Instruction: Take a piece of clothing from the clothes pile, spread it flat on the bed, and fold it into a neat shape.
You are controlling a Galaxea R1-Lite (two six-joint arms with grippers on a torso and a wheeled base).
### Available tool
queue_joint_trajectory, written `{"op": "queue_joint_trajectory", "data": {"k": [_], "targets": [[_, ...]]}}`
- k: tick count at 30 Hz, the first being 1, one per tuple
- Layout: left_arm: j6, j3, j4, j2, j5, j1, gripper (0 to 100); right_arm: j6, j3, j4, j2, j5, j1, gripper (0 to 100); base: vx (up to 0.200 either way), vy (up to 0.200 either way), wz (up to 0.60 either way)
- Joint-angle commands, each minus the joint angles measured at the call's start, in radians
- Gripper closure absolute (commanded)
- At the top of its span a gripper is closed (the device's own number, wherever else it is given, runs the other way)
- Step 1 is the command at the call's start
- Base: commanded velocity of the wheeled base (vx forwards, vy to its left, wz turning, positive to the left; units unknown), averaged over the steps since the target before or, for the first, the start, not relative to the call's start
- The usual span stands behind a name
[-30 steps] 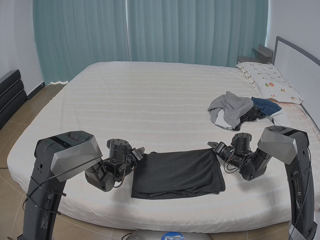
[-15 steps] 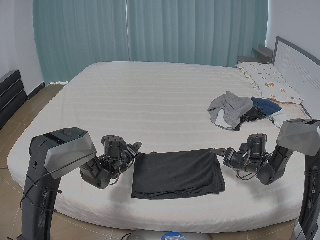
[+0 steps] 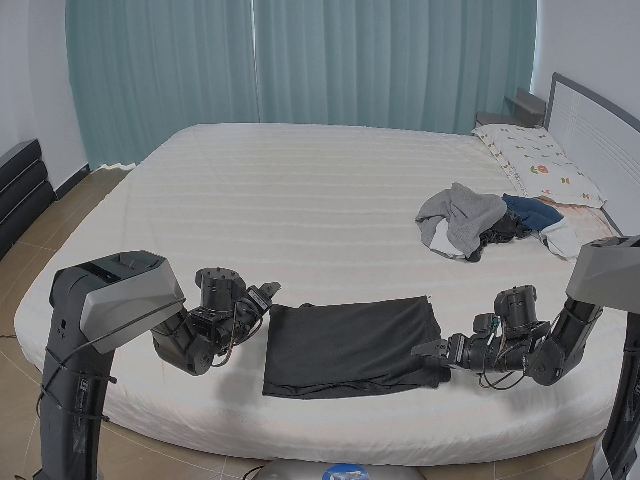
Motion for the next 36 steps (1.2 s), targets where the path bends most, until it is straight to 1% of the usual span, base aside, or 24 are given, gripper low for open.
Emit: {"op": "queue_joint_trajectory", "data": {"k": [1,11,15,16,19,20,21,23,31,36], "targets": [[0.0,0.001,-0.001,-0.002,0.001,0.001,0,-0.024,0.015,-0.003,0.022,0.004,0.017,0,0.0,0.0,0.0],[0.0,0.001,-0.001,-0.002,0.001,0.001,0,-0.025,0.013,-0.001,0.033,0.004,0.02,0,0.0,0.0,0.0],[0.0,0.001,-0.001,-0.002,0.001,0.001,0,-0.057,0.016,-0.001,0.043,-0.004,0.024,0,0.0,0.0,0.0],[0.0,0.001,-0.001,-0.002,0.001,0.001,0,-0.079,0.021,0.0,0.043,-0.01,0.024,100,0.0,0.0,0.0],[0.0,-0.002,0.001,-0.002,0.001,0.004,0,-0.131,0.041,0.0,0.04,-0.033,0.024,100,0.0,0.0,0.0],[0.0,-0.002,0.001,-0.002,0.001,0.004,0,-0.131,0.041,0.0,0.04,-0.033,0.024,100,0.0,0.0,0.0],[0.0,-0.004,0.001,-0.002,0.001,0.006,0,-0.157,0.048,0.0,0.037,-0.044,0.021,100,0.0,0.0,0.0],[-0.002,-0.002,0.001,-0.002,0.001,0.006,0,-0.177,0.055,0.002,0.036,-0.047,0.015,100,0.0,0.0,0.0],[0.0,-0.004,0.001,-0.002,0.001,0.006,0,-0.2,0.068,0.003,0.022,-0.047,0.003,100,0.0,0.0,0.0],[0.002,-0.004,0.001,0.001,0.001,0.006,0,-0.257,0.09,0.003,0.007,-0.047,-0.022,100,0.0,0.0,0.0]]}}
